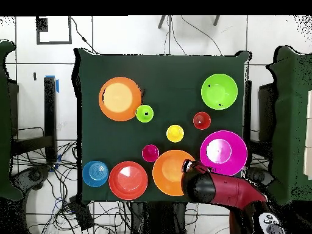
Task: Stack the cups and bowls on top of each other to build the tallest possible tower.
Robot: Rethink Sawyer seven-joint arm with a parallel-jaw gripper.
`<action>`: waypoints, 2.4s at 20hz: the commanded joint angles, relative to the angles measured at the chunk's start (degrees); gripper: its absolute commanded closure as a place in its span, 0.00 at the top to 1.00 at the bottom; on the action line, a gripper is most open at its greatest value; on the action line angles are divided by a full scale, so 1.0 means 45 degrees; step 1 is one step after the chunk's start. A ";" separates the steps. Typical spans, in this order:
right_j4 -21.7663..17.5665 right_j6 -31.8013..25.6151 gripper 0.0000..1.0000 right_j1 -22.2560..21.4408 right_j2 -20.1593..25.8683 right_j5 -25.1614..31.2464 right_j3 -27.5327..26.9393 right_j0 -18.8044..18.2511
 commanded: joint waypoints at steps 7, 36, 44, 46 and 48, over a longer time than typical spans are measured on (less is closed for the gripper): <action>-0.1085 0.0273 0.00 0.1040 0.0493 -0.0962 -0.1010 -0.0266; -0.2054 0.0040 0.00 0.1530 0.0782 -0.0952 -0.2260 -0.0886; -0.2084 0.0112 0.00 0.2007 0.0930 -0.1260 -0.2587 -0.0948; -0.2063 0.0071 0.00 0.2025 0.0991 -0.1211 -0.2617 -0.0946; -0.2028 0.0062 0.00 0.1996 0.1010 -0.1150 -0.2597 -0.0900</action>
